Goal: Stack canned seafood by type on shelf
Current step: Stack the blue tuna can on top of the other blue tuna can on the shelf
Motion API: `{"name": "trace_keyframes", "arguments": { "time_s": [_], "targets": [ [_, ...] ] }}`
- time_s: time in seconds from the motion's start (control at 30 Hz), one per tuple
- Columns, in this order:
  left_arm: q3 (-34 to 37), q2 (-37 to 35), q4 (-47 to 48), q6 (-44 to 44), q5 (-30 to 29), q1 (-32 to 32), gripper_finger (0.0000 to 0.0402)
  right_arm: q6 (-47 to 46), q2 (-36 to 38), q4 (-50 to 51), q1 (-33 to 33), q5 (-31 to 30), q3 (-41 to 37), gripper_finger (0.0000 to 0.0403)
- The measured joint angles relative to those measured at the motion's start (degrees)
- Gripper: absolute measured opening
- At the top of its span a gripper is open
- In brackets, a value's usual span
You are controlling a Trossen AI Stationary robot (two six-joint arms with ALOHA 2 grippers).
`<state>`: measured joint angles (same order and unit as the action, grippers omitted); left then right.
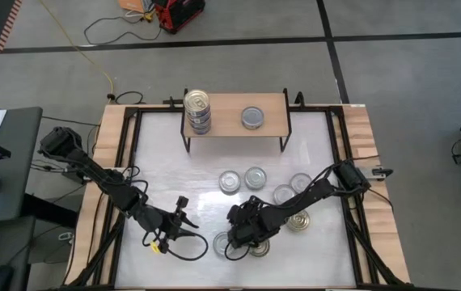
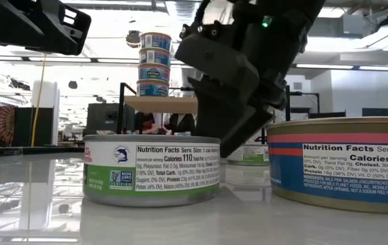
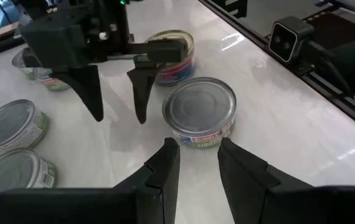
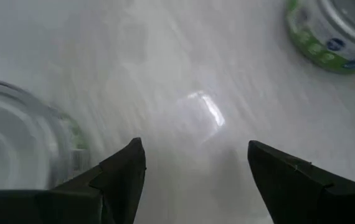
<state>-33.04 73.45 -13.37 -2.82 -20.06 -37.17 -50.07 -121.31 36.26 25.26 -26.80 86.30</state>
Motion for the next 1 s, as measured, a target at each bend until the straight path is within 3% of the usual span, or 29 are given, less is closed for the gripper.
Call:
{"name": "trace_keyframes", "arguments": {
  "time_s": [0.3,1.0],
  "targets": [
    [0.00,0.00,0.90,-1.04,-1.51,0.00,0.0102,8.06,2.55,-6.80,3.01,-1.79,0.98,0.0305],
    [0.00,0.02,-0.13,-4.69,-2.35,0.00,0.0102,5.29,2.13,-10.73,2.07,-0.72,-4.10,0.0305]
  ]
}}
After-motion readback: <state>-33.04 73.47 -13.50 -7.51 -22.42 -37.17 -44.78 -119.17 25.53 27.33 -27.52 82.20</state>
